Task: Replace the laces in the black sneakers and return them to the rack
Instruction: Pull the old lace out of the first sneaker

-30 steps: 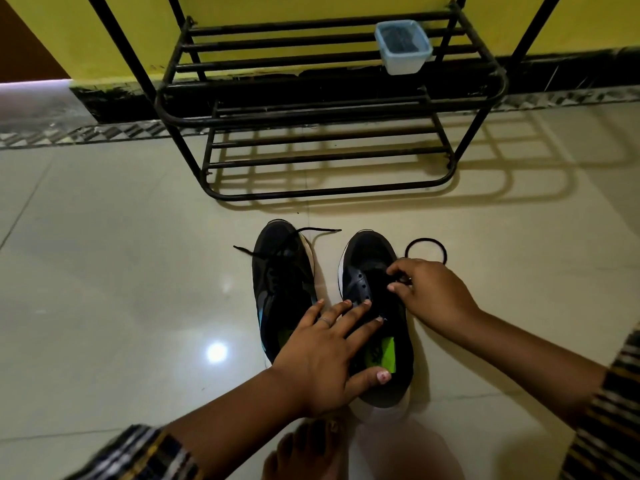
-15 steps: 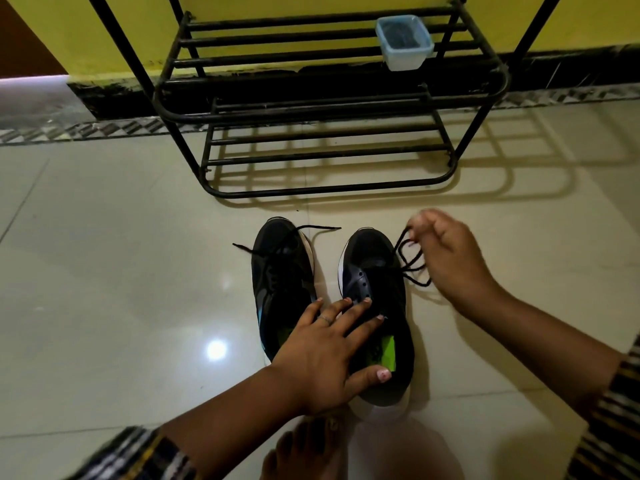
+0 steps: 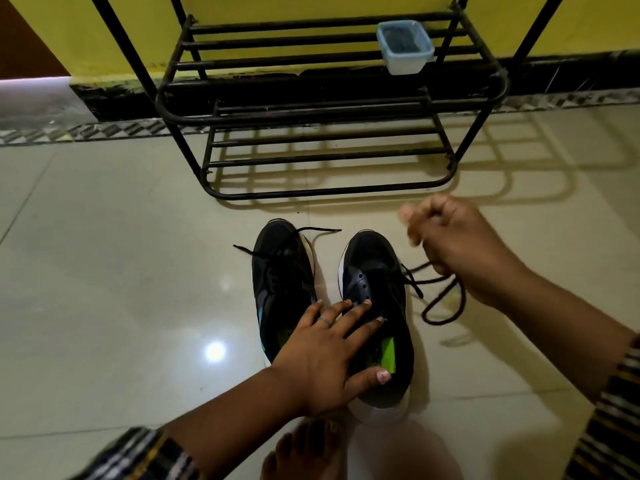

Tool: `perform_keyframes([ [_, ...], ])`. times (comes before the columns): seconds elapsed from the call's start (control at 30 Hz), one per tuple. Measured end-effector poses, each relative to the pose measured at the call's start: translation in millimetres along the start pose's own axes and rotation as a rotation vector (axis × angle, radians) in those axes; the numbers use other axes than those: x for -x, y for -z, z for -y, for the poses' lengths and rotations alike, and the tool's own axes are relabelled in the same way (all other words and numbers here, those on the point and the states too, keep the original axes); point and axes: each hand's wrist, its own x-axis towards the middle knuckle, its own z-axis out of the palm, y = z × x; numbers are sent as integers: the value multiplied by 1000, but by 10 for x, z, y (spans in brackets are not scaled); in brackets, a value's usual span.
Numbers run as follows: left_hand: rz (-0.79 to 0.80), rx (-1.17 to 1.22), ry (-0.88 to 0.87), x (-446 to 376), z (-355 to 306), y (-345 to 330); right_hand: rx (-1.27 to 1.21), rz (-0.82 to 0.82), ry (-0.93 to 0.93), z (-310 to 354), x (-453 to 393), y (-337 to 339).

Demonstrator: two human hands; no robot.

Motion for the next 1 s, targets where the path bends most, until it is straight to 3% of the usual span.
perform_keyframes([
  [0.07, -6, -6, -3, -4, 8, -6, 445, 36, 66, -234, -16, -50],
  [0.13, -9, -11, -6, -7, 12, -20, 729, 150, 35, -394, 9, -104],
  [0.23, -12, -18, -7, -9, 12, -33, 912, 270, -1, -504, 34, -198],
  [0.33, -13, -12, -4, -12, 11, -23, 911, 249, 124, -497, 29, -214],
  [0.4, -12, -7, 0, -11, 9, -20, 761, 181, 248, -475, 28, -169],
  [0.5, -13, -16, -7, -12, 14, -23, 314, 60, 417, -326, 66, -109],
  [0.67, 2, -9, -8, -13, 20, -17, -165, -172, 541, 216, 79, 12],
  [0.73, 4, 2, -7, -13, 19, -16, -454, -117, 498, 367, 62, 65],
  [0.83, 5, -7, -6, -12, 19, -13, -865, 8, 275, 475, 78, 71],
  [1.0, -2, -20, -13, -7, 30, -30, -967, -9, 46, 499, 140, 136],
])
